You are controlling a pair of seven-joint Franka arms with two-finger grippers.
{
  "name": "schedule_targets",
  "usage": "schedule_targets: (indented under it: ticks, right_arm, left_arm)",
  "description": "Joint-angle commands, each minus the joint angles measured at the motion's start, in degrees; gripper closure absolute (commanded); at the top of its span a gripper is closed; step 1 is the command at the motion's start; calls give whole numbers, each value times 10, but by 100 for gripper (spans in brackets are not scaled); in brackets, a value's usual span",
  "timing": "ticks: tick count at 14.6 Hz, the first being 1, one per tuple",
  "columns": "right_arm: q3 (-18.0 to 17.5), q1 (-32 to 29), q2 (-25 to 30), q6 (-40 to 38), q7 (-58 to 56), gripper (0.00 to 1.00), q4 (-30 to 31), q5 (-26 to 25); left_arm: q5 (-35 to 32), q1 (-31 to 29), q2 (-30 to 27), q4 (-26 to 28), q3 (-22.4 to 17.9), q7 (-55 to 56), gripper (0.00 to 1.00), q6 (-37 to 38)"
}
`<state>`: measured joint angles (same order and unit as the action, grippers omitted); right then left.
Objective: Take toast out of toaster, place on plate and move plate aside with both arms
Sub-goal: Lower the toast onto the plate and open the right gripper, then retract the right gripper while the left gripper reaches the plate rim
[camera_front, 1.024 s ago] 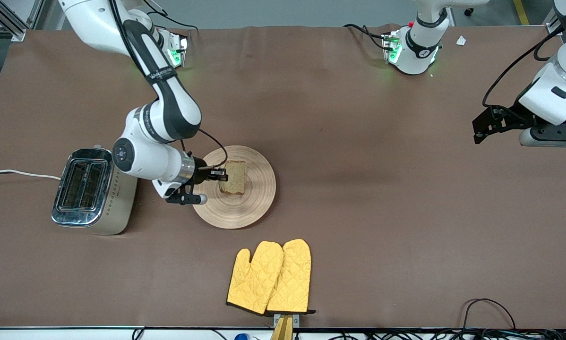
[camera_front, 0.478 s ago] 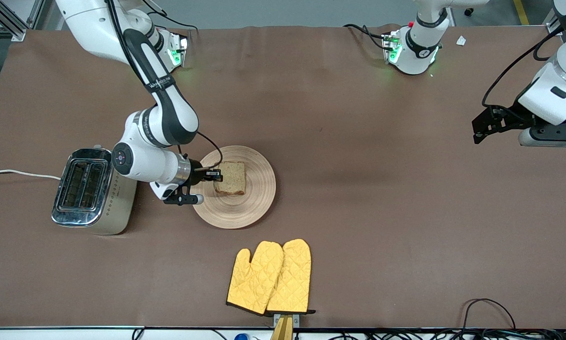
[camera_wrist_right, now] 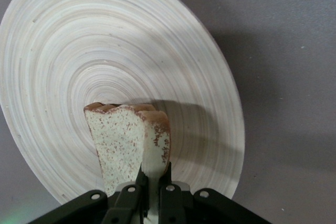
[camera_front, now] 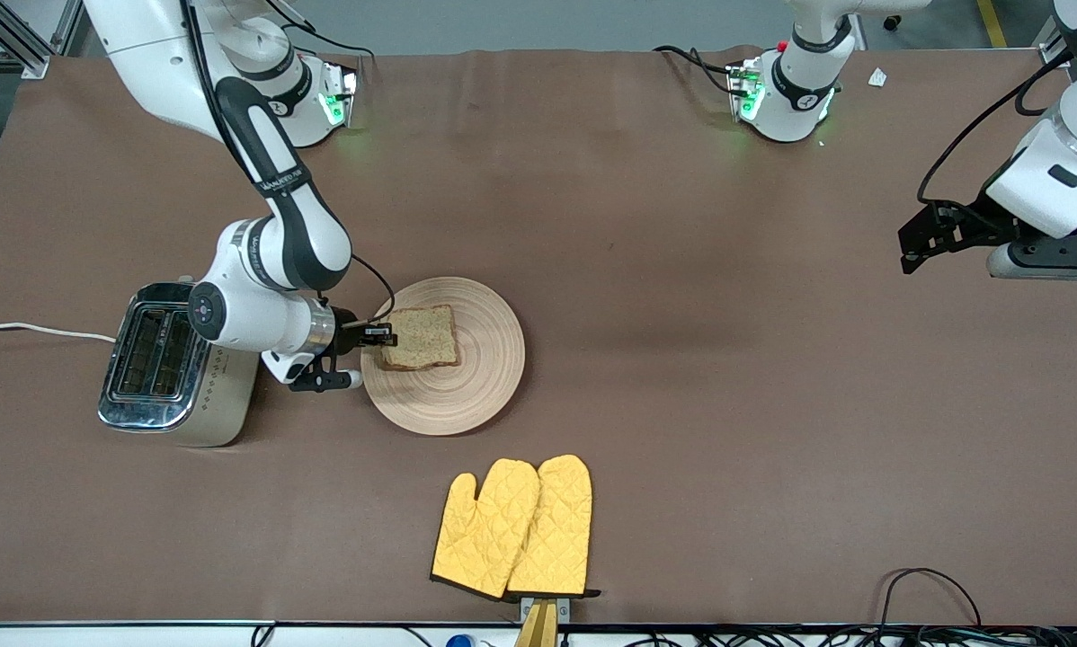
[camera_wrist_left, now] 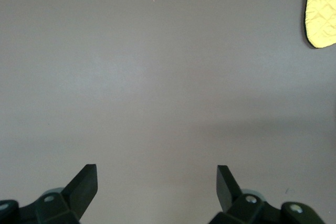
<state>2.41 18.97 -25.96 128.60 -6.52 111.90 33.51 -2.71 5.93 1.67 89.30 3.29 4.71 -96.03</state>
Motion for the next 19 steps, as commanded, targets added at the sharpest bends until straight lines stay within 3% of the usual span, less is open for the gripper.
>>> schedule_targets:
  ticks: [1, 3, 4, 5, 7, 8, 15, 19]
  right_arm:
    - [-8, -12, 7, 5, -20, 96, 14, 13]
    - [-8, -18, 6, 3, -23, 60, 13, 12]
    - [-8, -19, 6, 3, -25, 51, 13, 12]
    - [-8, -18, 6, 3, -25, 30, 13, 10]
    - [-5, -25, 6, 4, -32, 7, 13, 4]
    - [-3, -31, 6, 4, -32, 0, 12, -12]
    - [7, -39, 21, 1, -27, 0, 10, -97]
    - [30, -39, 73, -31, -24, 0, 10, -149]
  left_arm:
    - [-8, 0, 4, -9, 4, 10, 0, 6]
    - [-8, -1, 4, -9, 5, 10, 0, 6]
    - [-8, -2, 4, -8, 4, 10, 0, 6]
    - [-7, -7, 4, -8, 5, 8, 0, 5]
    - [-7, -8, 4, -8, 4, 7, 0, 6]
    - [-7, -8, 5, -8, 4, 7, 0, 6]
    - [-7, -7, 5, -7, 4, 8, 0, 6]
    - [-5, -9, 5, -3, 4, 8, 0, 14]
